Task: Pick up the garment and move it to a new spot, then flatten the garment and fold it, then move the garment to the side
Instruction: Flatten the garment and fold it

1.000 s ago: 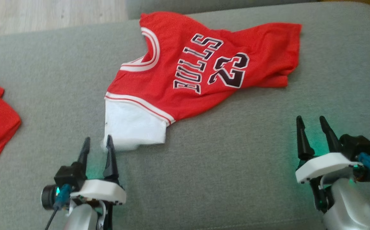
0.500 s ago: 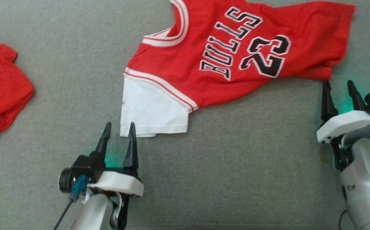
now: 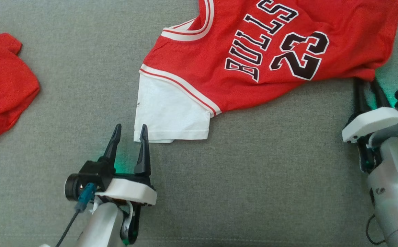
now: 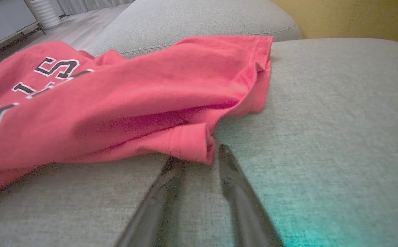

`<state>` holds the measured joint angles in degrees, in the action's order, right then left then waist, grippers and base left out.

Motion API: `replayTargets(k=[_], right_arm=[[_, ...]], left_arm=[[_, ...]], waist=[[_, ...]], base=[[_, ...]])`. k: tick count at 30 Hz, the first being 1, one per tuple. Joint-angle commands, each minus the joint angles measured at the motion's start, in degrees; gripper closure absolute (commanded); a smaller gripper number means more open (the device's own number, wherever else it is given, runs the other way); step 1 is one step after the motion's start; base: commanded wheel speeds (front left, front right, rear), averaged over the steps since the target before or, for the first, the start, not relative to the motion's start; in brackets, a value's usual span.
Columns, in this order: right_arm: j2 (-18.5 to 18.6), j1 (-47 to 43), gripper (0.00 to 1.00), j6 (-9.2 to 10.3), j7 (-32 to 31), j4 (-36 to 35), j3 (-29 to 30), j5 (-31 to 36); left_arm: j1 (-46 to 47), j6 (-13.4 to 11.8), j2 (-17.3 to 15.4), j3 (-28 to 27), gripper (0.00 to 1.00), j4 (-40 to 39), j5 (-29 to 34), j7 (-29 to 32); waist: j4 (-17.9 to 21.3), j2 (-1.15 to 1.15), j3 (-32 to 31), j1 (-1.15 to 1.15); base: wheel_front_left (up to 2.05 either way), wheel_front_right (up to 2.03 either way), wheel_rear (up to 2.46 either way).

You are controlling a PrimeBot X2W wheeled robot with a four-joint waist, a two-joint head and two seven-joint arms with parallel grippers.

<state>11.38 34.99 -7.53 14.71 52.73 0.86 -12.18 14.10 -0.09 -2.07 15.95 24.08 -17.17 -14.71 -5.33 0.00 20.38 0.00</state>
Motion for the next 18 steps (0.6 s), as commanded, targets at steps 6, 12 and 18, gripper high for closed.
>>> replayTargets(k=[6,12,18], right_arm=[[-0.1,-2.1,1.00,0.04,0.3,-5.0,-3.2,-2.6],[0.8,-6.1,1.00,0.04,0.3,-8.9,-4.8,-4.1],[-0.1,-9.6,0.00,0.04,0.3,-14.2,-3.1,-4.7]], left_arm=[[0.6,-0.9,-0.8,-1.9,0.00,-1.2,-0.1,-0.3],[-1.2,-0.5,-0.8,-2.9,0.00,-0.4,0.2,-0.3],[-3.2,-0.3,-0.8,-3.6,0.00,0.1,0.6,-0.3]], waist=[[1.3,0.00,-2.0,0.00],[3.1,0.00,-4.7,0.00],[4.7,0.00,-7.9,0.00]], base=[[0.00,0.00,0.00],[0.00,0.00,0.00],[0.00,0.00,0.00]])
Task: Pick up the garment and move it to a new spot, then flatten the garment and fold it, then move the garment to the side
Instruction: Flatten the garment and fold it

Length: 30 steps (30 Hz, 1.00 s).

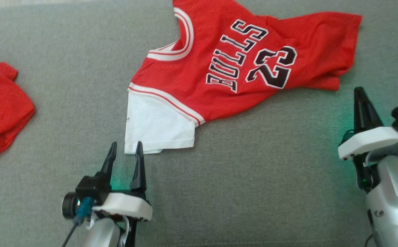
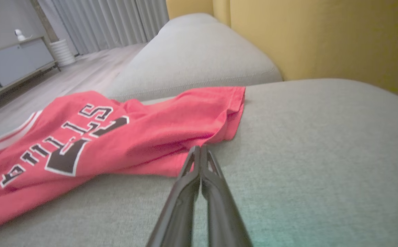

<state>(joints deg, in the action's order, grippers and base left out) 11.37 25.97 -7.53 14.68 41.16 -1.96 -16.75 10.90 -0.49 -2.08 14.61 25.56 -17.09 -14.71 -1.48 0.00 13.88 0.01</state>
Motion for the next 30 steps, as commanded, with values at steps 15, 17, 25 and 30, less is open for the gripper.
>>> replayTargets(k=[15,17,25,30], right_arm=[[-6.7,-19.5,0.00,0.04,0.3,-17.6,2.5,2.3],[-7.0,-20.9,0.00,0.04,0.3,-17.8,2.4,2.3],[-6.9,-19.5,0.00,0.04,0.3,-15.8,2.2,2.8],[-4.6,-13.2,0.00,0.04,0.3,-11.2,1.4,3.2]], left_arm=[[-9.4,-3.1,-0.8,-6.0,0.00,-5.0,5.0,-0.3],[-10.6,-3.4,-0.8,-6.0,0.00,-5.4,5.1,-0.3],[-10.8,-3.4,-0.8,-4.9,0.00,-6.2,5.3,-0.3],[-8.4,-3.0,-0.8,-3.7,0.00,-6.6,5.4,-0.3]], waist=[[5.5,0.00,-11.4,-0.01],[5.6,0.00,-12.0,-0.01],[4.2,0.00,-10.6,-0.01],[2.4,0.00,-6.4,-0.01]], base=[[0.00,0.00,0.00],[0.00,0.00,0.00],[0.00,0.00,0.00],[0.00,0.00,0.00]])
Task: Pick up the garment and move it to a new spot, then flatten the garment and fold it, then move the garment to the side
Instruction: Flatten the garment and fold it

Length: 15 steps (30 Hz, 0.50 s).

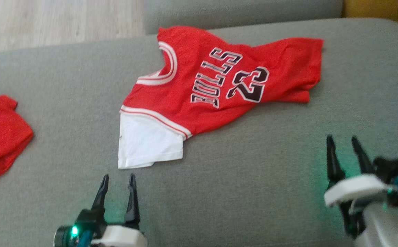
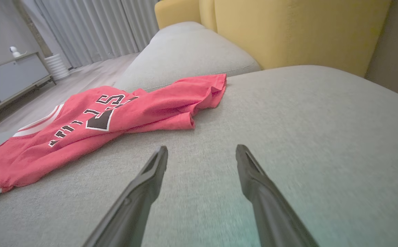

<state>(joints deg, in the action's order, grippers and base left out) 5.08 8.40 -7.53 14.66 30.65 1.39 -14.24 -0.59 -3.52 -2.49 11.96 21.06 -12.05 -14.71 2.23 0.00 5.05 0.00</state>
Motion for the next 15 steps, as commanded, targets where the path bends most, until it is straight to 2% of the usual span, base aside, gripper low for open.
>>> replayTargets(k=[1,8,15], right_arm=[[2.2,6.0,0.00,0.04,0.3,0.5,-1.8,0.5],[5.2,17.3,0.00,0.04,0.3,9.4,-0.9,0.4],[6.3,24.5,0.00,0.04,0.3,16.8,-0.7,-1.5]], left_arm=[[3.7,0.1,-0.4,-0.6,0.00,-2.0,0.3,-0.3],[7.4,0.4,-0.4,1.8,0.00,-1.6,-0.4,-0.3],[10.2,0.7,-0.4,3.8,0.00,-1.5,-0.2,-0.3]], waist=[[-1.8,0.00,3.4,0.00],[-5.0,0.00,9.5,0.00],[-7.4,0.00,13.1,0.00]], base=[[0.00,0.00,0.00],[0.00,0.00,0.00],[0.00,0.00,0.00]])
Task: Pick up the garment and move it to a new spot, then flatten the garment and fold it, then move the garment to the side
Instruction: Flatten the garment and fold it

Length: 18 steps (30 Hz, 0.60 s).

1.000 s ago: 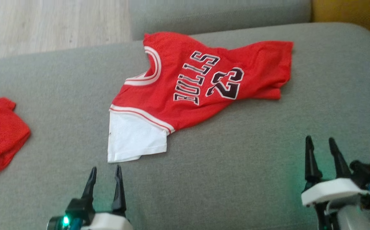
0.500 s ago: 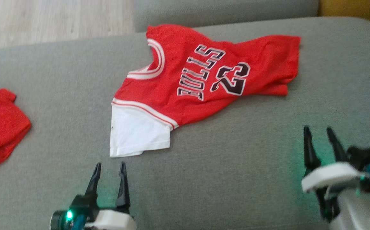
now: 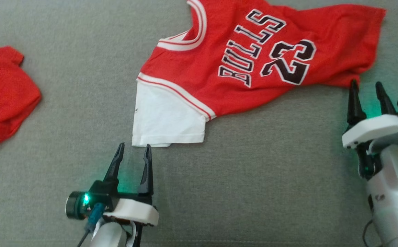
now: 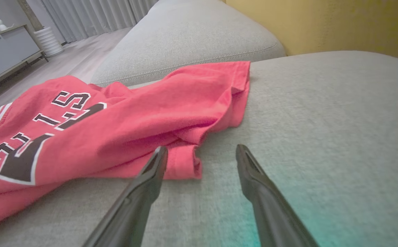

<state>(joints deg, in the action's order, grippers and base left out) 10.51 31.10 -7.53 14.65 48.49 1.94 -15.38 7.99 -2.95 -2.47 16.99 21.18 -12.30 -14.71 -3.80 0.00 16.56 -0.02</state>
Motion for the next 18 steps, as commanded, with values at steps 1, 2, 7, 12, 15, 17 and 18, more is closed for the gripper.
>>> replayTargets(k=[1,2,7,12,15,17,18], right_arm=[[0.8,2.4,0.00,0.04,0.3,-0.5,-1.5,-0.7],[0.8,2.8,0.00,0.04,0.3,0.1,-1.6,-1.1],[0.8,4.4,0.00,0.04,0.3,3.1,-2.1,-2.1],[0.1,5.1,1.00,0.04,0.3,5.8,-3.1,-2.9],[-0.9,3.8,1.00,0.04,0.3,4.7,-2.9,-4.0],[-1.5,2.2,1.00,0.04,0.3,2.7,-3.0,-4.8],[-1.9,1.3,1.00,0.04,0.3,1.3,-3.0,-5.5]], left_arm=[[1.9,0.0,-0.4,-1.0,0.00,-1.7,0.0,-0.3],[2.1,0.0,-0.4,-0.9,0.00,-1.7,0.1,-0.3],[2.8,-0.3,-0.4,-0.5,0.00,-1.9,0.0,-0.3],[3.3,-0.5,-0.4,-0.7,0.00,-1.7,0.1,-0.3],[3.1,-0.4,-0.4,-1.2,0.00,-1.4,0.3,-0.3],[2.8,-0.3,-0.4,-1.4,0.00,-1.2,0.2,-0.3],[2.5,-0.2,-0.4,-1.6,0.00,-1.2,0.1,-0.3]], waist=[[-1.6,0.00,2.0,0.02],[-1.7,0.00,2.3,0.02],[-2.3,0.00,3.5,0.02],[-1.7,0.00,3.9,0.02],[-0.6,0.00,3.1,0.02],[0.4,0.00,2.0,0.02],[1.0,0.00,1.2,0.02]], base=[[0.00,0.00,0.00],[0.00,0.00,0.00],[0.00,0.00,0.00],[0.00,0.00,0.00],[0.00,0.00,0.00],[0.00,0.00,0.00],[0.00,0.00,0.00]])
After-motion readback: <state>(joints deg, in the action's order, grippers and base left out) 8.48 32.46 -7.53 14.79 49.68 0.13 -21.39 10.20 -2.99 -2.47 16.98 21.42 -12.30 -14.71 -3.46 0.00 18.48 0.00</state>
